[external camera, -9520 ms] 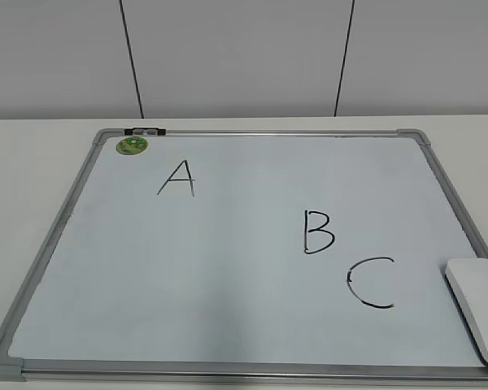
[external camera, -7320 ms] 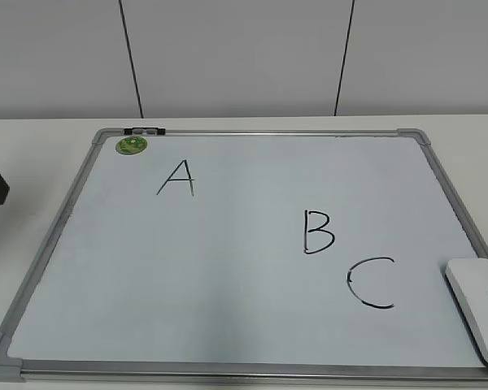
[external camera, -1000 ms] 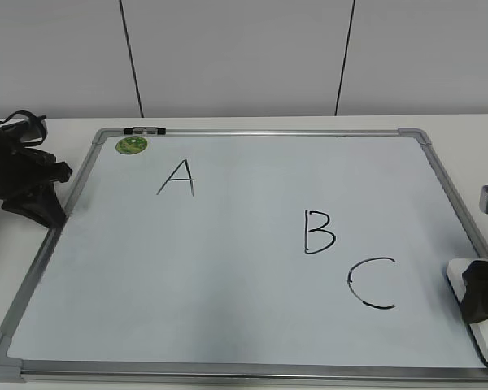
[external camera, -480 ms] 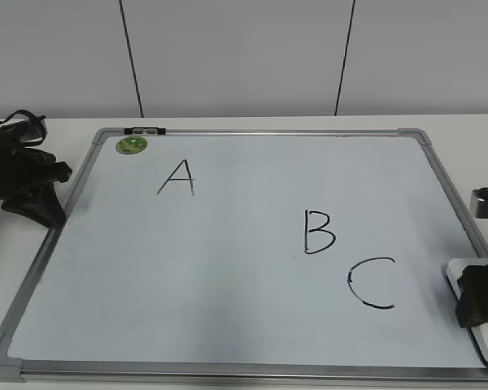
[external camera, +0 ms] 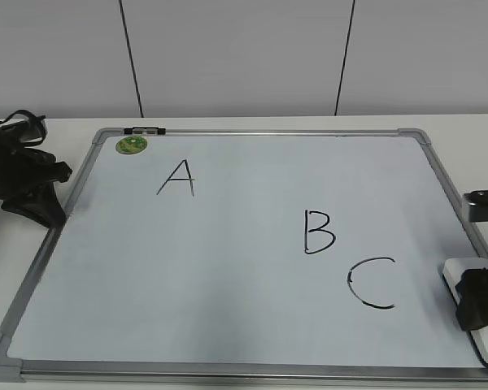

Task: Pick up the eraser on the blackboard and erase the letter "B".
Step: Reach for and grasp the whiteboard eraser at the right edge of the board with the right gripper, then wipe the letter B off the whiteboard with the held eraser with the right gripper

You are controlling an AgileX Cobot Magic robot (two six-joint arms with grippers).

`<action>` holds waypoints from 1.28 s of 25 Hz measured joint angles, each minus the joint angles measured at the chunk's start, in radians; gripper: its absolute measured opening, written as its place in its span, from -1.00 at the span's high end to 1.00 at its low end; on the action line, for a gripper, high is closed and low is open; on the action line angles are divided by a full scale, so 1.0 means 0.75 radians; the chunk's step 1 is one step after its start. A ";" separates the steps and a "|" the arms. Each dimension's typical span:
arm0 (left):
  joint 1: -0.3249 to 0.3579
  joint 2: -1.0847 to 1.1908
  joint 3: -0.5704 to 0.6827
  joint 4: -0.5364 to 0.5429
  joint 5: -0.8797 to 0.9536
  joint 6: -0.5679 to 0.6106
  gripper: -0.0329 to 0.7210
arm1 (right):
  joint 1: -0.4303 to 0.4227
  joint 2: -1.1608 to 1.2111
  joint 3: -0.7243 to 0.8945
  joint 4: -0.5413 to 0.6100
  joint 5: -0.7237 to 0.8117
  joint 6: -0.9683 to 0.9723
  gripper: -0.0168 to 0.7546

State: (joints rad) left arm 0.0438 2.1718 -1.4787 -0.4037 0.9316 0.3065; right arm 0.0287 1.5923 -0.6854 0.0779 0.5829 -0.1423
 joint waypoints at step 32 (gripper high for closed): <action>0.000 0.000 0.000 0.000 0.000 0.000 0.83 | 0.350 0.200 -0.770 -0.022 0.436 0.080 -0.44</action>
State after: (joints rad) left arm 0.0438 2.1718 -1.4787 -0.4037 0.9316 0.3065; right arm 0.2915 1.7424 -1.2626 0.0614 0.9102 -0.0825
